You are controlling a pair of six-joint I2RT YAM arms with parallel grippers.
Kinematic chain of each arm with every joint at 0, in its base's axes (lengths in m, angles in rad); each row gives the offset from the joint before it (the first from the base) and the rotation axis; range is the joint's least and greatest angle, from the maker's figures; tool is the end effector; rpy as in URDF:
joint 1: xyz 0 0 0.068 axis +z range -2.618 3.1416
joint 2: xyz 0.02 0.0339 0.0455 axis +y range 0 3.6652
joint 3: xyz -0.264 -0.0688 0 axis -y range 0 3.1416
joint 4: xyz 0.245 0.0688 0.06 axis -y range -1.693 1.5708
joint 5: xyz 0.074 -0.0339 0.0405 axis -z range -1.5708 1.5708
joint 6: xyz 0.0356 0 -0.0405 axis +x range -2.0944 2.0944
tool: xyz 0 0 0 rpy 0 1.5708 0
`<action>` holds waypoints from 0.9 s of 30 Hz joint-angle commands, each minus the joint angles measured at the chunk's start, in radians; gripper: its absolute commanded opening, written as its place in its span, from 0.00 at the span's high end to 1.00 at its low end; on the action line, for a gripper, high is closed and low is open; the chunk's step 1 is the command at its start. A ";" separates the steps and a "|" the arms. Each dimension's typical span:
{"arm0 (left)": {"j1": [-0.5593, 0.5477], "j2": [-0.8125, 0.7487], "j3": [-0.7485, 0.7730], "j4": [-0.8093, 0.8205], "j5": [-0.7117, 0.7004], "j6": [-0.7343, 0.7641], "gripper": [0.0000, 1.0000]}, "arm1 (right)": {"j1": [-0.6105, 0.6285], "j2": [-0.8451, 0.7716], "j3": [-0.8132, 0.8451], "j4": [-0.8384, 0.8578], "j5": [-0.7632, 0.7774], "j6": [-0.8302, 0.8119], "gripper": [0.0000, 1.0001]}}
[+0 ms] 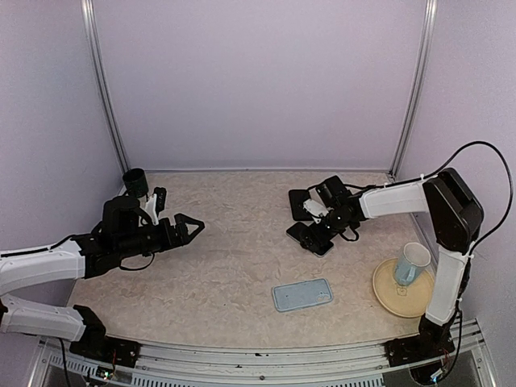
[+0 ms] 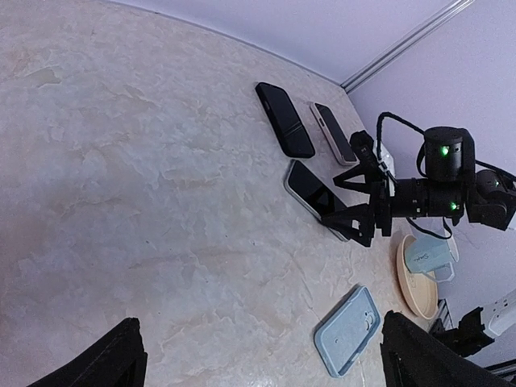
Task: Put the phone into the phone case
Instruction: Pick up the phone at the center of the board.
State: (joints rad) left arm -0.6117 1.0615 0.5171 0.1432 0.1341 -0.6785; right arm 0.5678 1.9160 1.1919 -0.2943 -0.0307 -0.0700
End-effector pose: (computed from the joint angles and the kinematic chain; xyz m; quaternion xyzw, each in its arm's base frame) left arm 0.1876 -0.1374 0.2258 0.0092 0.8327 -0.3758 0.4065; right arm 0.3283 0.2107 0.1513 -0.3056 0.9122 0.0815 0.2606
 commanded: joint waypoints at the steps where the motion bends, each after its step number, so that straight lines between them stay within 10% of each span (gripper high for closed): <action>1: 0.007 0.007 0.025 0.036 0.016 -0.006 0.01 | 0.012 -0.014 -0.024 -0.002 -0.008 -0.027 0.00; 27: 0.007 -0.011 0.005 0.030 0.000 -0.015 0.01 | -0.009 0.087 0.020 -0.081 -0.142 -0.066 0.16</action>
State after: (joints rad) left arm -0.6117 1.0649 0.5167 0.1581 0.1452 -0.6918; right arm 0.5632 1.9629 1.2167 -0.3103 -0.1318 -0.1326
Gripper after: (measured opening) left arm 0.989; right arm 0.865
